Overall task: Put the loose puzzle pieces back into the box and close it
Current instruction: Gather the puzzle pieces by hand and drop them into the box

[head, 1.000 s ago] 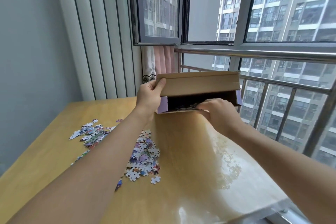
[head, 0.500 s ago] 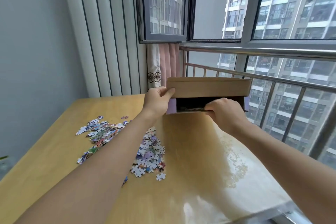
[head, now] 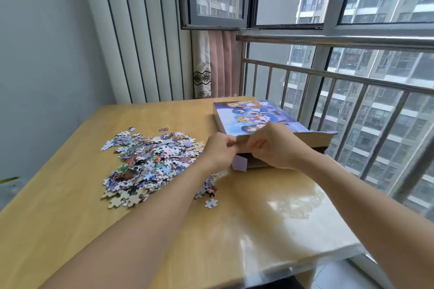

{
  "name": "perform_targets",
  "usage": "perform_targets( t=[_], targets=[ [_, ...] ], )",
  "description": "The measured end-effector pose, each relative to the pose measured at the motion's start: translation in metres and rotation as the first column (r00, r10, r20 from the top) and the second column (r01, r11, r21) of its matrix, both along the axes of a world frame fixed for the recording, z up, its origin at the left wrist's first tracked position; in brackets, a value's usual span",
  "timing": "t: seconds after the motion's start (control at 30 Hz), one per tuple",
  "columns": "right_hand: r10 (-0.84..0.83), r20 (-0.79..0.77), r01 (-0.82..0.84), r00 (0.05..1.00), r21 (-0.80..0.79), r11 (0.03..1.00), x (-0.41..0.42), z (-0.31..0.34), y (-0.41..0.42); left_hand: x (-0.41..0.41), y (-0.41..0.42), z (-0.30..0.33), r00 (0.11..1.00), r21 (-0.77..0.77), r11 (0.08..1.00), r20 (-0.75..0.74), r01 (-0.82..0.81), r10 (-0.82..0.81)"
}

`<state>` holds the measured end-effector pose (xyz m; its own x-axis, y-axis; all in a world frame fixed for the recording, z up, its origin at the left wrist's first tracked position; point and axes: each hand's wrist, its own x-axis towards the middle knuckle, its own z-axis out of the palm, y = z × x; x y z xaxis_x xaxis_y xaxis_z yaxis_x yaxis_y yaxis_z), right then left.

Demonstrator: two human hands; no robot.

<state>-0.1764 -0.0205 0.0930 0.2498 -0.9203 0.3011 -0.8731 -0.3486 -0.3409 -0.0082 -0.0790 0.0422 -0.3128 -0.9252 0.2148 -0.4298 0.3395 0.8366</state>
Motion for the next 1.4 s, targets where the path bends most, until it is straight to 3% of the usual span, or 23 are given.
perform_targets(
  t=[0.17,0.23,0.3,0.37,0.43,0.47,0.5,0.67,0.8,1.0,1.13,1.4],
  targets=[
    [0.112,0.337,-0.178,0.935,0.171,0.969,0.041,0.015,0.015,0.035,0.010,0.012,0.973,-0.009,0.978,0.104,0.209,-0.207],
    [0.142,0.337,-0.229,0.931,0.236,0.944,0.060,0.014,0.014,0.063,0.012,0.023,0.976,-0.053,0.986,0.161,0.159,-0.149],
    [0.139,0.064,-0.153,0.988,0.386,0.910,0.081,0.007,0.010,0.101,0.012,0.029,0.962,-0.163,0.986,0.260,-0.045,0.087],
    [0.091,-0.106,-0.021,0.990,0.533,0.846,0.101,-0.011,0.004,0.143,0.012,0.020,0.844,-0.280,0.914,0.373,-0.295,0.386],
    [0.010,-0.050,0.022,0.999,0.596,0.802,0.120,-0.038,-0.004,0.177,0.017,0.004,0.629,-0.322,0.806,0.507,-0.496,0.589],
    [-0.033,-0.019,0.038,0.999,0.574,0.818,0.128,-0.049,-0.008,0.188,0.019,-0.008,0.569,-0.281,0.773,0.544,-0.569,0.616],
    [-0.056,0.001,0.047,0.998,0.535,0.843,0.137,-0.058,-0.011,0.195,0.022,-0.020,0.566,-0.212,0.758,0.551,-0.616,0.614],
    [-0.006,0.129,-0.060,0.992,0.496,0.866,0.177,-0.066,-0.031,0.204,0.020,-0.047,0.773,0.013,0.817,0.332,-0.576,0.540],
    [0.081,0.026,-0.082,0.996,0.539,0.838,0.193,-0.049,-0.058,0.199,0.020,-0.042,0.855,0.090,0.850,0.062,-0.519,0.515],
    [0.128,-0.061,-0.084,0.990,0.480,0.873,0.205,-0.049,-0.083,0.205,0.011,-0.039,0.835,0.181,0.868,-0.240,-0.463,0.495],
    [0.120,0.037,-0.126,0.992,0.333,0.934,0.199,-0.060,-0.084,0.204,0.008,-0.033,0.742,0.253,0.864,-0.443,-0.436,0.504],
    [0.195,-0.030,-0.188,0.980,0.161,0.969,0.201,-0.071,-0.076,0.203,0.011,-0.032,0.748,0.218,0.906,-0.512,-0.362,0.422]
  ],
)
